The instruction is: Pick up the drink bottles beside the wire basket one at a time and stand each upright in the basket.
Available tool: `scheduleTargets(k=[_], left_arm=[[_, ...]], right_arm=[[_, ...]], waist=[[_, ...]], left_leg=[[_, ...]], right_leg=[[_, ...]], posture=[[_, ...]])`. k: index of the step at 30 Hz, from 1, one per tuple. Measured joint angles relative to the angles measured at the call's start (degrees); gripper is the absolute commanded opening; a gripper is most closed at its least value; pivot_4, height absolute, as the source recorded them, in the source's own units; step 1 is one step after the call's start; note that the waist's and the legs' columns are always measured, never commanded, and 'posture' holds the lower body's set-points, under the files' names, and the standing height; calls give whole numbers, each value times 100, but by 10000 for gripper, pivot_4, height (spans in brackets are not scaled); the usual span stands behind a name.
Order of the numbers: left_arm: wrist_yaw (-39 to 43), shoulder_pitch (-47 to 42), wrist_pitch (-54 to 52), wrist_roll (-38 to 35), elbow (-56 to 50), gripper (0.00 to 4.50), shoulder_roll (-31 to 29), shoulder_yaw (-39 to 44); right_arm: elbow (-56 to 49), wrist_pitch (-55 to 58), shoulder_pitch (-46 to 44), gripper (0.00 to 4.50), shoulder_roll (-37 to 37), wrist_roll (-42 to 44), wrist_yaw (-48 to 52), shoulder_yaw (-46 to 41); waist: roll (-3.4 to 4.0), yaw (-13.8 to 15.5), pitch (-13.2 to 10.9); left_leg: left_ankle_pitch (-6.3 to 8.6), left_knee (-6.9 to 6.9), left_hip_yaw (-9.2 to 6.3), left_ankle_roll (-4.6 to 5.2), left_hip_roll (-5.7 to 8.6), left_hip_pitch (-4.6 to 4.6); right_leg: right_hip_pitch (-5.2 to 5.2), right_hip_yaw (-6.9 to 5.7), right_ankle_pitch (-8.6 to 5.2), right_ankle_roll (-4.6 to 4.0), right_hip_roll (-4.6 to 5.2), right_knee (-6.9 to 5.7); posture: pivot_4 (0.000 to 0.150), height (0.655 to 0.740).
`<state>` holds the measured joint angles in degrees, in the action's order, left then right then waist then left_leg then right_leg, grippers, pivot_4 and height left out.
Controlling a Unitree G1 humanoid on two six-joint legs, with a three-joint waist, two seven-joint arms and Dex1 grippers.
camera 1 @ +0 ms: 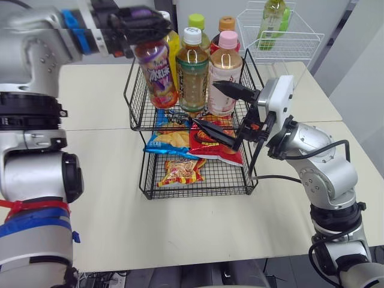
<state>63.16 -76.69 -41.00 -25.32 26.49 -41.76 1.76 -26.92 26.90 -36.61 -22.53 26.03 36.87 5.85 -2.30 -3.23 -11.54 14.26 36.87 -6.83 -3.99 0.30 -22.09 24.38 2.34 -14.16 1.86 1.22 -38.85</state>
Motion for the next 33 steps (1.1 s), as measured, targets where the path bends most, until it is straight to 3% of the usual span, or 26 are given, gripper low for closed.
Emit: scheduleTargets(k=[10,20,33], left_arm=[[-132,80,35,100,-212,14009,223,0],[-107,183,118,56,-309,44551,-10,218],[-241,1181,4,-289,-535,44551,-1065,1452]], right_arm=[[-175,115,25,45000,-71,2,-95,-7],[-194,143,50,45000,-85,8,-110,-10],[-125,239,-27,45000,-128,369,29,-192]], waist=[[0,-1,0],[0,-5,0],[0,-8,0]], left_leg=[[0,4,0,0,3,0],[0,3,2,0,1,5],[0,2,3,0,-1,9]], right_leg=[[-1,0,0,0,2,-2],[-2,2,0,0,2,-4],[-4,1,1,-1,1,-5]], posture=[[1500,7400],[1500,7400],[1500,7400]])
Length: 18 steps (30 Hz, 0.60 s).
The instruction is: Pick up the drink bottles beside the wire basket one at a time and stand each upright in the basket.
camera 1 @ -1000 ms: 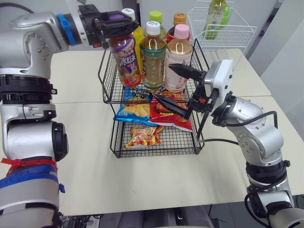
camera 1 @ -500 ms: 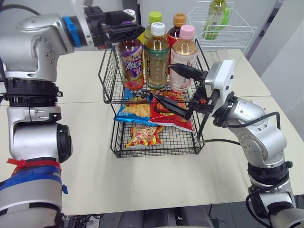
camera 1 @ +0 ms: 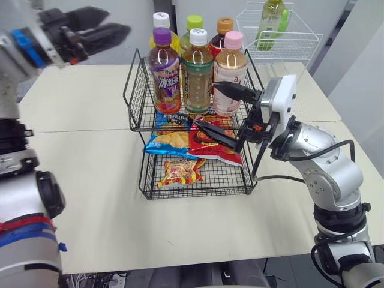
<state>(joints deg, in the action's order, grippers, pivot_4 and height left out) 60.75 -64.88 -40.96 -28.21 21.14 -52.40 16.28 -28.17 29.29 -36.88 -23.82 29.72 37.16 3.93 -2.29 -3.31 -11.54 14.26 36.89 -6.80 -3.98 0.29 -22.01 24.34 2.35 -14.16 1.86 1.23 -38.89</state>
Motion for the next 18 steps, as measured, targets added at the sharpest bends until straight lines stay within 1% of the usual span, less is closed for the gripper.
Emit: scheduleTargets(k=[4,7,13,15,16,18], left_arm=[[-150,746,51,-23,-103,44551,-270,451],[-283,1469,186,-23,-147,44551,-301,758],[-436,2545,711,9,-237,44551,-314,1121],[-376,2990,884,32,-248,44551,-312,1121],[-355,3215,940,35,-229,44551,-311,1123],[-316,3439,1063,38,-173,44551,-297,1122]], right_arm=[[31,290,-116,45000,-132,583,72,-391],[45,557,-290,45000,-504,1047,198,-770],[288,1208,-525,45000,-1262,2026,315,-1571],[510,1249,-481,45000,-1670,2070,471,-1791],[658,1217,-396,45000,-1956,1984,604,-1898],[910,1045,-216,45000,-2276,1773,807,-2067]], waist=[[1,3,0],[0,23,0],[0,48,1],[0,49,1],[0,55,1],[-3,67,2]], left_leg=[[0,1,1,0,1,7],[0,3,-3,0,0,6],[1,-2,5,1,1,11],[1,-2,10,2,1,10],[1,-1,10,2,1,10],[1,-1,9,2,-2,9]], right_leg=[[-6,1,0,0,2,-1],[-8,-3,1,-1,3,0],[-13,2,0,-2,7,4],[-12,4,0,-2,8,6],[-13,3,0,-2,8,7],[-13,1,0,-1,6,11]], posture=[[1500,7400],[1500,7400],[1500,7400],[1500,7400],[1500,7400],[1500,7400]])
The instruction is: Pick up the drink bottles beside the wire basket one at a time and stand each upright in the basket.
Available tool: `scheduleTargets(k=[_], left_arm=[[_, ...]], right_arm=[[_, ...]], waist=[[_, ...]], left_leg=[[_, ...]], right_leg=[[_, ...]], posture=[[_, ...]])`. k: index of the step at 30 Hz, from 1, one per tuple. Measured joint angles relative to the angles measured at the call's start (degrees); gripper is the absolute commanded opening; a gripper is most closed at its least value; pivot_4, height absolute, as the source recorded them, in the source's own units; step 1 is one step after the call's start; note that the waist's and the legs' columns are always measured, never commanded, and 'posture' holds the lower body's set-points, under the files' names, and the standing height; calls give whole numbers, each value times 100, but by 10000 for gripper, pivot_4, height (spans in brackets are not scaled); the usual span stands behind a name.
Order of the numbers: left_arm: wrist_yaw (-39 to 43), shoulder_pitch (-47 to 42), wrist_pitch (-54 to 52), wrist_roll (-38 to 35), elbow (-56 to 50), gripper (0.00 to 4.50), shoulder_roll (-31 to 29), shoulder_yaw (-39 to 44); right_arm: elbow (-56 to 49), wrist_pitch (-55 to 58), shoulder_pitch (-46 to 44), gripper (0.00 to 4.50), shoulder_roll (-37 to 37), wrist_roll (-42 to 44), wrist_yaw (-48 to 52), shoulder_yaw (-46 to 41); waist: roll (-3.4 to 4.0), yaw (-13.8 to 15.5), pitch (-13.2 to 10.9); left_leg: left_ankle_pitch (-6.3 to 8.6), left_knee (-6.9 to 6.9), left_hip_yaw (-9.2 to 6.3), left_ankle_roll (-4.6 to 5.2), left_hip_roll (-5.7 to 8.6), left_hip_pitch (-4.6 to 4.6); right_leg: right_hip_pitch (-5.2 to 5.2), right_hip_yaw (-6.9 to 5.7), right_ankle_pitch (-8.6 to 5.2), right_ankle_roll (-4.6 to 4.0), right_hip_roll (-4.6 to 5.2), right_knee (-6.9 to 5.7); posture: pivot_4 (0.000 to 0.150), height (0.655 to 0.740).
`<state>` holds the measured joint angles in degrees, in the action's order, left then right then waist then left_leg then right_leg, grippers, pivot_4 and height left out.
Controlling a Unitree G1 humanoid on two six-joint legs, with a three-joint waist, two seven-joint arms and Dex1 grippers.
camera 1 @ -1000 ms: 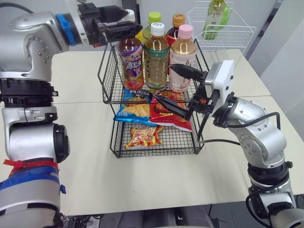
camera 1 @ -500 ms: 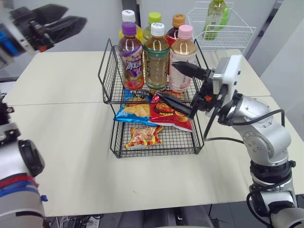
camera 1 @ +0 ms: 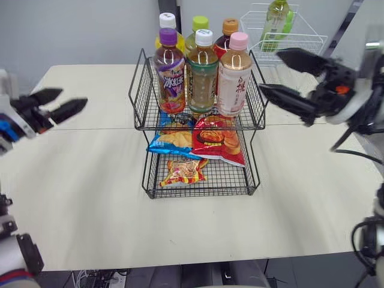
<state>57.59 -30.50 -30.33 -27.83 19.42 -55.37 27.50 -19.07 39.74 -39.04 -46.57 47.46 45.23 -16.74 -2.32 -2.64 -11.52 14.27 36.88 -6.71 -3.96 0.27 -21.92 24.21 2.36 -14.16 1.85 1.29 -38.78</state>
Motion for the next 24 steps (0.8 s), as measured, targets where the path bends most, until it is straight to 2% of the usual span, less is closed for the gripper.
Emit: scheduleTargets(k=[7,12,17,24], left_arm=[[36,740,959,327,201,44551,15,-73],[-226,1043,1439,654,372,44551,312,-258],[-466,1219,1600,756,237,44551,377,-265],[-697,1510,1396,744,-189,44551,409,-261]], right_arm=[[1124,-1054,1269,45000,-673,-1083,858,-214],[2056,-2050,1961,45000,-641,-1878,1239,-43],[2651,-2581,2096,45000,-382,-2207,1350,166],[2710,-2736,2103,45000,-255,-2342,1345,189]], waist=[[1,29,0],[1,34,0],[8,11,1],[8,6,1]], left_leg=[[1,-2,24,1,-2,12],[0,4,28,1,-5,13],[0,3,35,1,-5,18],[0,5,31,1,-5,19]], right_leg=[[-3,18,0,0,1,2],[-5,19,0,2,0,1],[-4,26,1,1,0,-2],[-9,24,0,3,-1,-2]], posture=[[1500,7400],[1500,7400],[1500,7400],[1500,7400]])
